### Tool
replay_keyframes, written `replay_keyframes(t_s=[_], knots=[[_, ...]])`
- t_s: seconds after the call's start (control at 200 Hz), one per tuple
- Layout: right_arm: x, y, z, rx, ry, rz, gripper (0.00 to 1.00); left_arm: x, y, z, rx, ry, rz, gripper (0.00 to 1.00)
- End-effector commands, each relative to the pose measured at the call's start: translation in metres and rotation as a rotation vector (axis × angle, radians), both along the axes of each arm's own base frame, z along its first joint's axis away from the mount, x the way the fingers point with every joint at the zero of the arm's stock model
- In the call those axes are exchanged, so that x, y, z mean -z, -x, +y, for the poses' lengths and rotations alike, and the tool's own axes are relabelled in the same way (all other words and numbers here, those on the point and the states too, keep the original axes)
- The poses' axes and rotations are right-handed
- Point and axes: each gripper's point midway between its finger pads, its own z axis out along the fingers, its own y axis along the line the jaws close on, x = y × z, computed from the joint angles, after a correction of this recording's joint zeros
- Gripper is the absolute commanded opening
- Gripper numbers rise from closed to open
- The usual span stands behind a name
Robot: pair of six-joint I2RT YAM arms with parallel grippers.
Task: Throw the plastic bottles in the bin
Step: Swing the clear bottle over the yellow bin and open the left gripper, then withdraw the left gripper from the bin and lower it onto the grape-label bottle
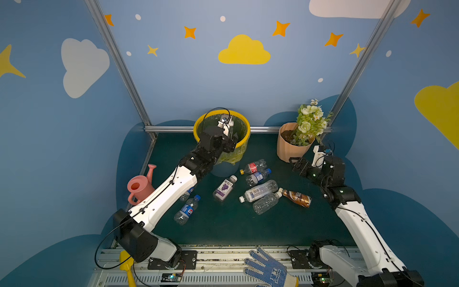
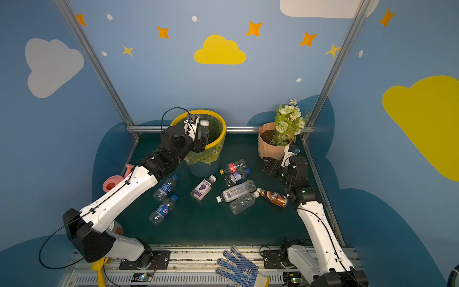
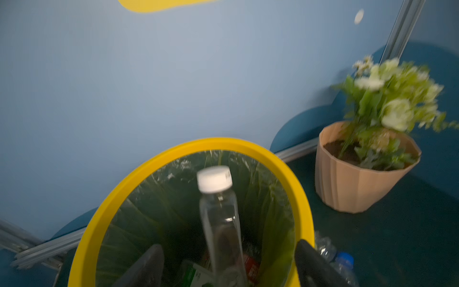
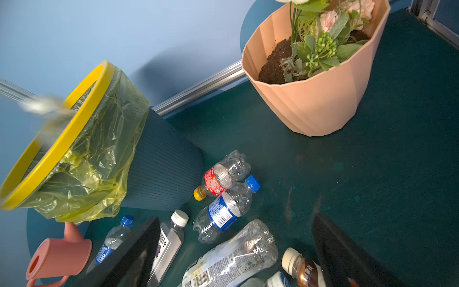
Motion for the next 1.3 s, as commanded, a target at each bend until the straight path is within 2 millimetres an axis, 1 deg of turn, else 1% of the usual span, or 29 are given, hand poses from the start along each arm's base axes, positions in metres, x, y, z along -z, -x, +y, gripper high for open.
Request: replay_keyframes(t_s=[0.0,0.03,0.075,0.14,0.19,0.27,0.33,0.365,0.45,0.621,0.821,0.991,1.156,1.291], knots=[[-0.004,0.004,-0.002,0.003,0.008,-0.012,0.93,-0.087,0.035,0.022,0.003,0.172,-0.180,0.94],[-0.004,0.004,-0.003,0.003,0.010,-0.013,0.93,-0.104,0.045,0.028,0.011,0.191,-0.226,0.95],[-0.005,0.003,-0.002,0.001,0.010,-0.016,0.93,-0.123,0.058,0.032,0.035,0.197,-0.279,0.99],[-0.005,0.001,-0.001,-0.001,0.001,-0.015,0.93,-0.139,0.076,0.035,0.068,0.196,-0.320,1.00],[-0.005,-0.001,0.001,-0.007,-0.006,-0.017,0.93,-0.144,0.088,0.035,0.086,0.189,-0.335,1.00],[-0.006,-0.003,0.004,-0.023,-0.014,-0.015,0.93,-0.137,0.101,0.030,0.092,0.152,-0.332,1.00],[-0.005,-0.004,0.006,-0.033,-0.019,-0.009,0.93,-0.123,0.105,0.028,0.068,0.106,-0.312,1.00],[-0.005,-0.005,0.007,-0.037,-0.019,-0.005,0.93,-0.111,0.105,0.028,0.048,0.083,-0.290,1.00],[-0.005,-0.005,0.007,-0.038,-0.017,0.000,0.93,-0.085,0.105,0.036,0.003,0.094,-0.227,1.00],[-0.004,-0.006,0.006,-0.034,-0.015,-0.001,0.93,-0.018,0.106,0.049,-0.079,0.124,-0.073,1.00],[0.000,-0.008,0.008,-0.042,-0.022,0.012,0.94,0.062,0.110,0.055,-0.142,0.105,0.141,1.00],[0.005,-0.008,0.010,-0.049,-0.029,0.029,0.93,0.121,0.116,0.054,-0.174,0.080,0.307,1.00],[0.007,-0.008,0.010,-0.047,-0.030,0.035,0.93,0.168,0.121,0.047,-0.173,0.059,0.442,1.00],[0.009,-0.007,0.009,-0.044,-0.029,0.039,0.93,0.199,0.122,0.039,-0.174,0.049,0.534,1.00]])
